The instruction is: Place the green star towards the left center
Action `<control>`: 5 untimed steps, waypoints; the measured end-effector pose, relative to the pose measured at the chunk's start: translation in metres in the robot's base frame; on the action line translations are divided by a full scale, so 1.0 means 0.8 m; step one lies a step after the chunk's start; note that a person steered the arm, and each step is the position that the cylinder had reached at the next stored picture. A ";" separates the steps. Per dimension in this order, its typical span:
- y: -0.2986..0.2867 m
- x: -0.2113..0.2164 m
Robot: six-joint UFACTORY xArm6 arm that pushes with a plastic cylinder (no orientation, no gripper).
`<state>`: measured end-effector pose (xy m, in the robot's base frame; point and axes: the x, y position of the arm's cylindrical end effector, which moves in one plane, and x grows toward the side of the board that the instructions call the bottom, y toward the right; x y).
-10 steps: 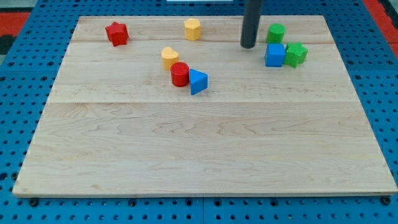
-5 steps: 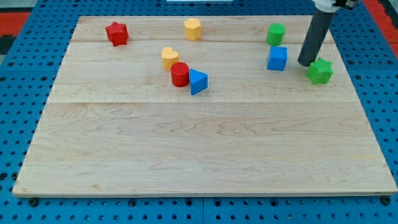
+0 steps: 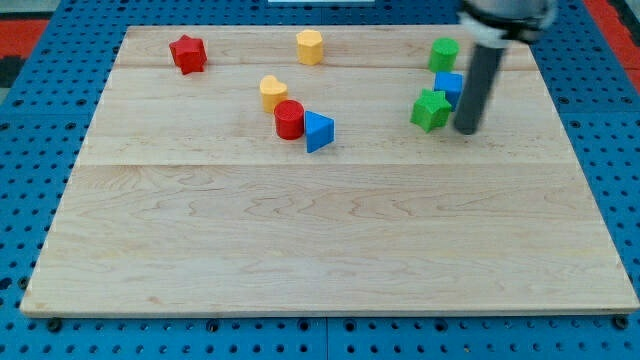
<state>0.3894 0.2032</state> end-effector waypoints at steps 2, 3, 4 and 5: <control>-0.061 -0.057; -0.176 -0.029; -0.200 0.021; -0.255 0.051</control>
<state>0.4298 -0.0008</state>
